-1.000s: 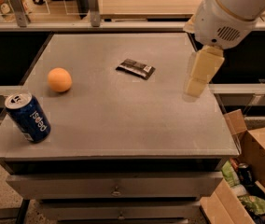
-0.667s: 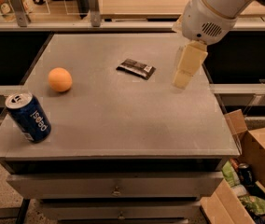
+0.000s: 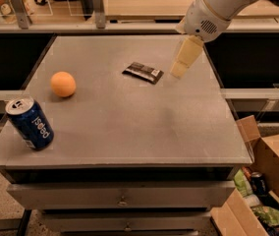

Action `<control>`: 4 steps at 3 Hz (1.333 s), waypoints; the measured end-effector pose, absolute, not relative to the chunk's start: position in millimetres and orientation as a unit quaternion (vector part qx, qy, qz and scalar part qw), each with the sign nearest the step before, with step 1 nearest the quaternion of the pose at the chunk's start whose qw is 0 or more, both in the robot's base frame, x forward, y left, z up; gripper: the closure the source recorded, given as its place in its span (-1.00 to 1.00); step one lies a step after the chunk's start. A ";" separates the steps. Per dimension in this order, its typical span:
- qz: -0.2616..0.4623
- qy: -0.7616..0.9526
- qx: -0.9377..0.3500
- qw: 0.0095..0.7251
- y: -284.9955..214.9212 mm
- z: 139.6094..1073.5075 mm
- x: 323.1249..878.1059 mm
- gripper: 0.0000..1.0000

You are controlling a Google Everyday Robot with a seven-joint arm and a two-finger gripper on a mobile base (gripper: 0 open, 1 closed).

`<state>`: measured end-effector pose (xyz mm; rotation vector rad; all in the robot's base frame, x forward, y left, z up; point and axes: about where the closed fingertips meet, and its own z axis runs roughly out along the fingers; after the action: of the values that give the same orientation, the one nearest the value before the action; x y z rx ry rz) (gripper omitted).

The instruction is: Move rxbar chocolate near pepsi can

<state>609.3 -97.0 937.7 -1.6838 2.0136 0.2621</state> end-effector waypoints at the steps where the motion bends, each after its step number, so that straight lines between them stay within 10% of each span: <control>1: 0.116 0.750 -0.597 0.260 -96.8 922.4 641.8 -1.00; 4: 0.155 0.770 -0.548 0.289 -77.7 865.2 696.0 -1.00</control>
Offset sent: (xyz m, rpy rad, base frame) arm 0.0947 -0.0021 -0.0597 0.1510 0.0917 -0.1240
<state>696.0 -77.7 865.2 -1.4617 2.0550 0.4135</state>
